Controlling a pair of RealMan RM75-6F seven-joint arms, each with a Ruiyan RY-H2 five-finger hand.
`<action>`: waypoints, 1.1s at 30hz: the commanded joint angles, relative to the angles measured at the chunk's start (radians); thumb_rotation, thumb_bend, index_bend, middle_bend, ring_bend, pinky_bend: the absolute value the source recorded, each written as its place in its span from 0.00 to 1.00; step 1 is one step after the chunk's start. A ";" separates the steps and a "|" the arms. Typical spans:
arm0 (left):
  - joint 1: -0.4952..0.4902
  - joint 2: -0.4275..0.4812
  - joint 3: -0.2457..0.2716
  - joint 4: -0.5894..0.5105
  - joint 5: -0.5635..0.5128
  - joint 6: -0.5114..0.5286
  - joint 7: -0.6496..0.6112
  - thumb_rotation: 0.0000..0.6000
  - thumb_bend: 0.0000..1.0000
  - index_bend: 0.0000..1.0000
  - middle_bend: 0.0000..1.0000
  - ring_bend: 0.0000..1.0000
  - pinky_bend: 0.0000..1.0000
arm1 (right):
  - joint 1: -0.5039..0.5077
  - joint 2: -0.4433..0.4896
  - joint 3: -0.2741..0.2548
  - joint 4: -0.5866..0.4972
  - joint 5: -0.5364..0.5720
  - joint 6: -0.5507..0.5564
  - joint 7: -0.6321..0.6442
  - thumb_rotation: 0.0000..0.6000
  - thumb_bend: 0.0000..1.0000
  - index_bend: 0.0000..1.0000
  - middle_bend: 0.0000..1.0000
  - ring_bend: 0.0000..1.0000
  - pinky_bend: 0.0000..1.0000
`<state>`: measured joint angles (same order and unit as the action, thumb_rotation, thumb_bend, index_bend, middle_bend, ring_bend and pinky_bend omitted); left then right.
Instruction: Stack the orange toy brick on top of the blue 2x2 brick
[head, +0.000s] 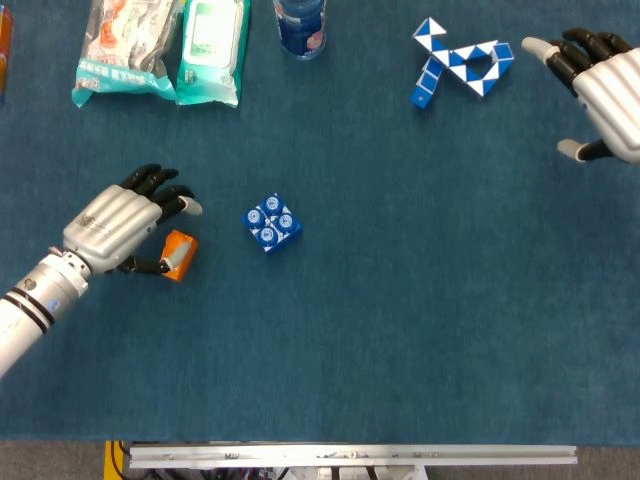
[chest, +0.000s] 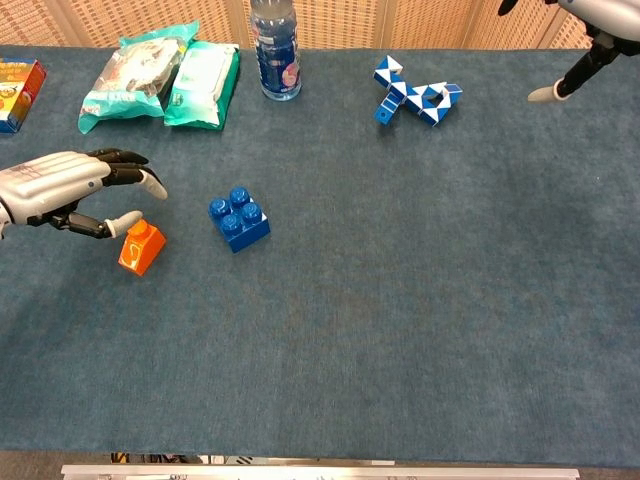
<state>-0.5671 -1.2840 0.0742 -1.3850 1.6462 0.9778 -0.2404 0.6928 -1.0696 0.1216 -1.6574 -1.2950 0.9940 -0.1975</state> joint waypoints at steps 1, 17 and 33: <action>0.014 -0.021 -0.006 -0.002 -0.019 0.019 0.017 0.46 0.31 0.09 0.17 0.06 0.04 | -0.003 0.002 0.001 0.000 -0.003 -0.001 0.002 1.00 0.08 0.11 0.25 0.14 0.23; 0.051 -0.140 -0.036 0.033 -0.102 0.058 0.137 0.87 0.28 0.00 0.08 0.02 0.04 | -0.022 0.025 0.010 -0.012 0.007 -0.014 0.008 1.00 0.08 0.11 0.25 0.14 0.23; 0.060 -0.185 -0.038 0.046 -0.149 0.034 0.165 0.89 0.28 0.00 0.07 0.01 0.04 | -0.034 0.031 0.018 -0.002 -0.001 -0.017 0.031 1.00 0.08 0.11 0.25 0.14 0.23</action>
<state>-0.5067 -1.4647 0.0373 -1.3430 1.5010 1.0146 -0.0799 0.6586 -1.0387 0.1396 -1.6594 -1.2959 0.9765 -0.1665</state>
